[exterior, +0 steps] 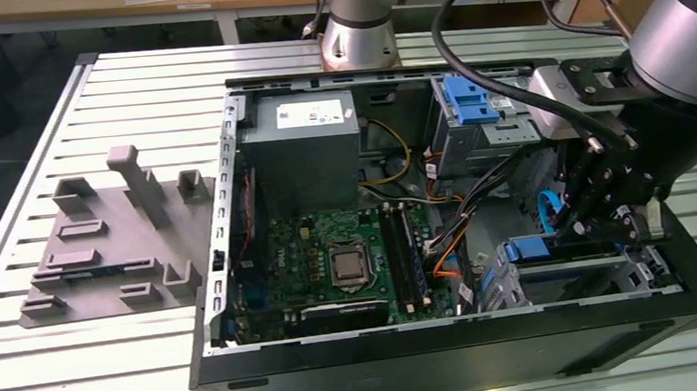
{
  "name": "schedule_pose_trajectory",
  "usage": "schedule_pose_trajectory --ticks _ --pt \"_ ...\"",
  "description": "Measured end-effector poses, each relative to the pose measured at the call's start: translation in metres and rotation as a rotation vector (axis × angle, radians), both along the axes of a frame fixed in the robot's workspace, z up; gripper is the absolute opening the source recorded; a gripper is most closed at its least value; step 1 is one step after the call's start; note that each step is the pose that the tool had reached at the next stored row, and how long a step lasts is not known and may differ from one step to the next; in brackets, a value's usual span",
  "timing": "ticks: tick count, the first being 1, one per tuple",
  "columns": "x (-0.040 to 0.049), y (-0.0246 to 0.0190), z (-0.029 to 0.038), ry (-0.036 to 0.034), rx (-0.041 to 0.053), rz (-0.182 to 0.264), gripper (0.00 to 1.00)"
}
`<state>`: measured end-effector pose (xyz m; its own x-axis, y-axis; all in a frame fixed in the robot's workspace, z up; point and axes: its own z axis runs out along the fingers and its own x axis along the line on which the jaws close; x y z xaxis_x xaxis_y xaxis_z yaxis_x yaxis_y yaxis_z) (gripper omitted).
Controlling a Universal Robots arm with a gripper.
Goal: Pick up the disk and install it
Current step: 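Insert the second disk wire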
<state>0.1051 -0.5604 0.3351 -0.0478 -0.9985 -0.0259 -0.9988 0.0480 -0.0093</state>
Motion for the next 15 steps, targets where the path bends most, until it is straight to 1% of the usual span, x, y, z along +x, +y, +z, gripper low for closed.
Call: schedule_pose_trajectory --ticks 7,15 --pt "0.0006 -0.0002 -0.0008 0.0 0.0001 0.002 0.16" --pt "0.0006 -0.0003 -0.0036 0.0 0.0 0.004 0.16"
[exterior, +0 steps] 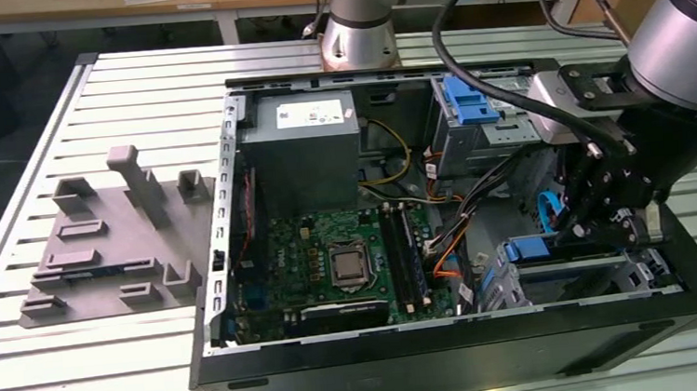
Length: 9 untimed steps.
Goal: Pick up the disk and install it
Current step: 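Insert the second disk wire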
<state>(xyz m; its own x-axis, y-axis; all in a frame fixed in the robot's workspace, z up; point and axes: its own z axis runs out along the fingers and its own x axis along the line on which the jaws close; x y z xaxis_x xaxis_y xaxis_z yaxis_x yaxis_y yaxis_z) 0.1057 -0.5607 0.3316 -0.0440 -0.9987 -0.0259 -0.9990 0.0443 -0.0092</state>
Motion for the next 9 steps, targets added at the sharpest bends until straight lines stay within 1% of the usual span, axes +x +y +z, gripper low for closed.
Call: schedule_pose_trajectory --ticks 9 --pt "0.0 0.0 -0.0024 0.0 -0.0005 0.0 0.16"
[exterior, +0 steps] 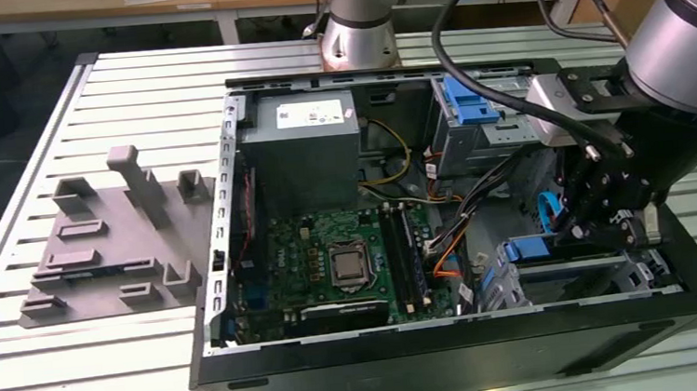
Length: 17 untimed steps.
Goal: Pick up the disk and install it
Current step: 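Insert the second disk wire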
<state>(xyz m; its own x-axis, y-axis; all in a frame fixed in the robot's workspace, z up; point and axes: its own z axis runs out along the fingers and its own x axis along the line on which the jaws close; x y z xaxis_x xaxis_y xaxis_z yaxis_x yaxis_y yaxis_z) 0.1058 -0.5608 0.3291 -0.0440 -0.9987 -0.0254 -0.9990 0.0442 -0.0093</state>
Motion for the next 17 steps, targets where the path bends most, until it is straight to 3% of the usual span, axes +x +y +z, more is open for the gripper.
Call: schedule_pose_trajectory --ticks 9,11,13,14,17 --pt "0.0 0.0001 -0.0007 0.0 0.0011 0.0 0.18" --pt "0.0 0.0 -0.0004 0.0 0.001 0.0 0.29" --pt "0.0 0.0 0.0 0.0 0.0011 0.0 0.29" --pt "0.0 0.0 0.0005 0.0 0.001 0.0 0.36" --pt "0.0 0.0 0.0037 0.0 0.0011 0.0 0.36"
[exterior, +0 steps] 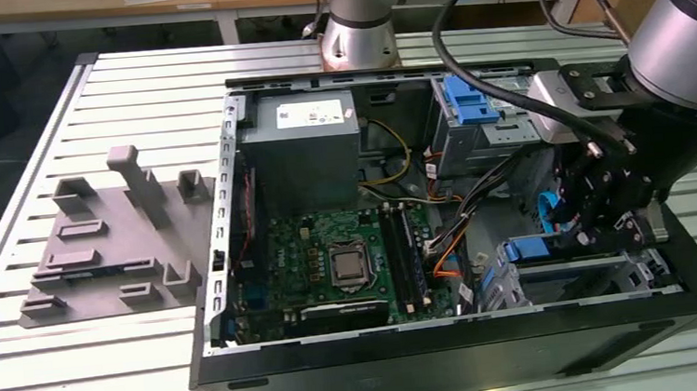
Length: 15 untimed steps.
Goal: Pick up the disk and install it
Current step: 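Insert the second disk wire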
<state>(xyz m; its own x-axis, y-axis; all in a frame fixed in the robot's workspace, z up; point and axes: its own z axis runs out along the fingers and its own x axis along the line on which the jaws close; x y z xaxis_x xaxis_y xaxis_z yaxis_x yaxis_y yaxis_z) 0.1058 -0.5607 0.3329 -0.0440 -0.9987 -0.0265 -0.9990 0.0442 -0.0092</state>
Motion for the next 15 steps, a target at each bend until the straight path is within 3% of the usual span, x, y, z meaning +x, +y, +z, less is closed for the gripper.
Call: schedule_pose_trajectory --ticks 6,7,10,12,15 --pt "0.0 0.0 0.0094 0.0 0.0 0.0 0.36" --pt "0.0 0.0 0.0142 0.0 0.0 0.0 0.36" --pt "0.0 0.0 0.0198 0.0 -0.0001 0.0 0.35" --pt "0.0 0.0 0.0198 0.0 0.0002 0.0 0.22" --pt "0.0 0.0 0.0201 0.0 0.0001 0.0 0.16"
